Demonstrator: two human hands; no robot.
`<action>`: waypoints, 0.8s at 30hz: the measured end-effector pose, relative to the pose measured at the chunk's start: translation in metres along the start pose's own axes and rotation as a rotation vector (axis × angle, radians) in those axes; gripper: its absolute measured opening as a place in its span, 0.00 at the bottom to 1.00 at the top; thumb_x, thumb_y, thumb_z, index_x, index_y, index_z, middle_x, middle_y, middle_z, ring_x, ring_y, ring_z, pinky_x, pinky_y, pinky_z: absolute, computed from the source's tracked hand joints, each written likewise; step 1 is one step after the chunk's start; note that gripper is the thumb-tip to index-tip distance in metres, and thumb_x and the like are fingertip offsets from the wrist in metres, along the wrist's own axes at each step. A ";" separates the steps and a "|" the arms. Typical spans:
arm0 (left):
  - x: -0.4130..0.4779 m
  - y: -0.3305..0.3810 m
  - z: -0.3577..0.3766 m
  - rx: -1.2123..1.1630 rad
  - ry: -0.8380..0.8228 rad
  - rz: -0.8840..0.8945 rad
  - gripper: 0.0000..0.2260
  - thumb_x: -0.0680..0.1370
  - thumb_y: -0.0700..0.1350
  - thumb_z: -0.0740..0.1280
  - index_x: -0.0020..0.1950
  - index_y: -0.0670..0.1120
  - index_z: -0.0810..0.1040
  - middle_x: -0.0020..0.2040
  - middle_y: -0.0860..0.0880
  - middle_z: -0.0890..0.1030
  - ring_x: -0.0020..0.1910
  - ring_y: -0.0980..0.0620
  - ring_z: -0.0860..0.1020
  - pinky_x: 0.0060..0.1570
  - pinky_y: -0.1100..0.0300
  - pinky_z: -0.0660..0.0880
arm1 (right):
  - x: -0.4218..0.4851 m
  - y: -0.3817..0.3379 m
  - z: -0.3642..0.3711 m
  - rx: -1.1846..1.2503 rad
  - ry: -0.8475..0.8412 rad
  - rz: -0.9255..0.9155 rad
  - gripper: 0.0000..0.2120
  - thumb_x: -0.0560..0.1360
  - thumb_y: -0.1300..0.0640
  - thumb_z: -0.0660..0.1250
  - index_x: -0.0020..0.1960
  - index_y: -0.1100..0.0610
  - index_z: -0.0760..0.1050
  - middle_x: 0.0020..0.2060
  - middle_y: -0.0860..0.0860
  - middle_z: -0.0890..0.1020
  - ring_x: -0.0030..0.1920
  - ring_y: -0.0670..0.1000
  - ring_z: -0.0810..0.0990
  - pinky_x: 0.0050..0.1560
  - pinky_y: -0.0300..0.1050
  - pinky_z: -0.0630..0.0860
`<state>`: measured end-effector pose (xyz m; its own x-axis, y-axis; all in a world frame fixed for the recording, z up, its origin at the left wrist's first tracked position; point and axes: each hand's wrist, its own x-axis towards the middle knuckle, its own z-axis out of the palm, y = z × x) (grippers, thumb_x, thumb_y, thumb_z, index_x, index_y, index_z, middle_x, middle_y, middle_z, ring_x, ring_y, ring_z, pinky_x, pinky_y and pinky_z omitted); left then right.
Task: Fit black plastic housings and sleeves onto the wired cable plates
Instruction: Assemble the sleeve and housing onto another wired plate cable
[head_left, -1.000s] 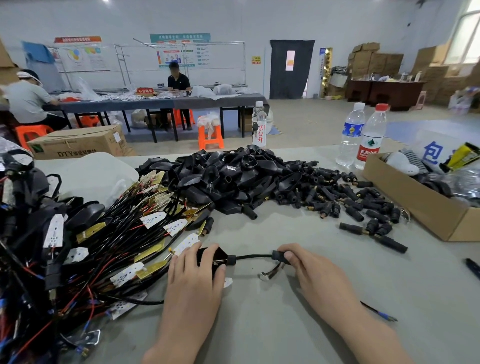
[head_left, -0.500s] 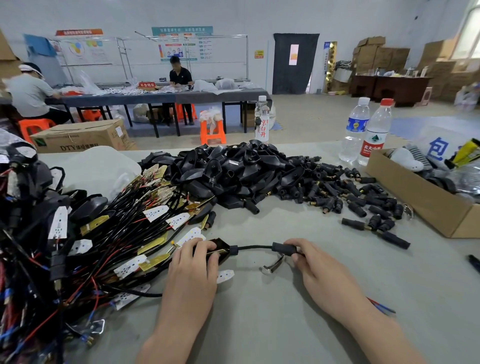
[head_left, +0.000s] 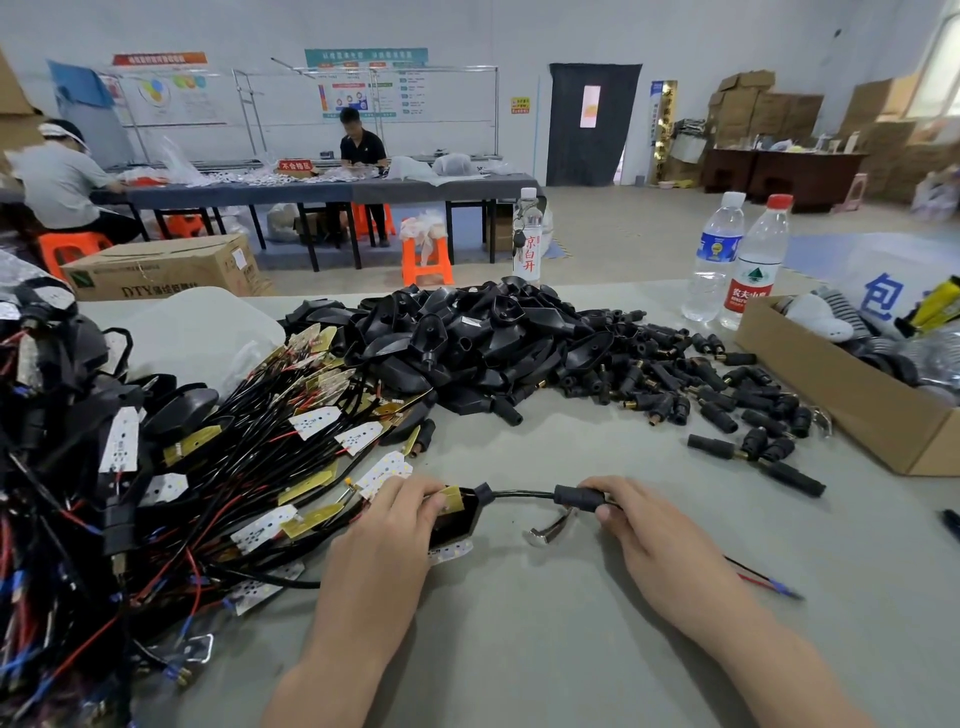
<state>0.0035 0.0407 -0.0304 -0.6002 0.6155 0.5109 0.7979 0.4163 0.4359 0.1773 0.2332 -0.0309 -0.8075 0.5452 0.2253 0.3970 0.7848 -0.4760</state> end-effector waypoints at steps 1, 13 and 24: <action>0.001 0.000 0.000 -0.009 -0.015 0.000 0.04 0.82 0.49 0.62 0.53 0.56 0.75 0.48 0.58 0.77 0.43 0.51 0.79 0.39 0.47 0.78 | 0.000 0.001 0.000 0.008 0.009 -0.012 0.11 0.84 0.55 0.55 0.63 0.44 0.70 0.51 0.39 0.74 0.53 0.45 0.73 0.51 0.39 0.66; 0.004 -0.001 0.001 -0.099 -0.033 -0.049 0.06 0.82 0.52 0.60 0.51 0.55 0.76 0.44 0.60 0.74 0.46 0.58 0.72 0.40 0.58 0.72 | 0.000 0.010 -0.007 0.168 -0.073 -0.045 0.11 0.83 0.50 0.56 0.57 0.32 0.66 0.38 0.42 0.78 0.42 0.43 0.75 0.44 0.34 0.70; 0.003 -0.007 -0.005 -0.161 -0.094 -0.061 0.06 0.82 0.49 0.63 0.50 0.60 0.77 0.45 0.63 0.78 0.45 0.60 0.77 0.45 0.58 0.74 | 0.001 0.013 -0.007 0.201 -0.076 0.037 0.06 0.82 0.47 0.59 0.50 0.36 0.71 0.37 0.42 0.80 0.40 0.42 0.77 0.43 0.33 0.71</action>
<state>-0.0037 0.0360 -0.0283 -0.6332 0.6555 0.4116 0.7366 0.3470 0.5805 0.1848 0.2462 -0.0307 -0.8275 0.5427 0.1440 0.3377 0.6860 -0.6445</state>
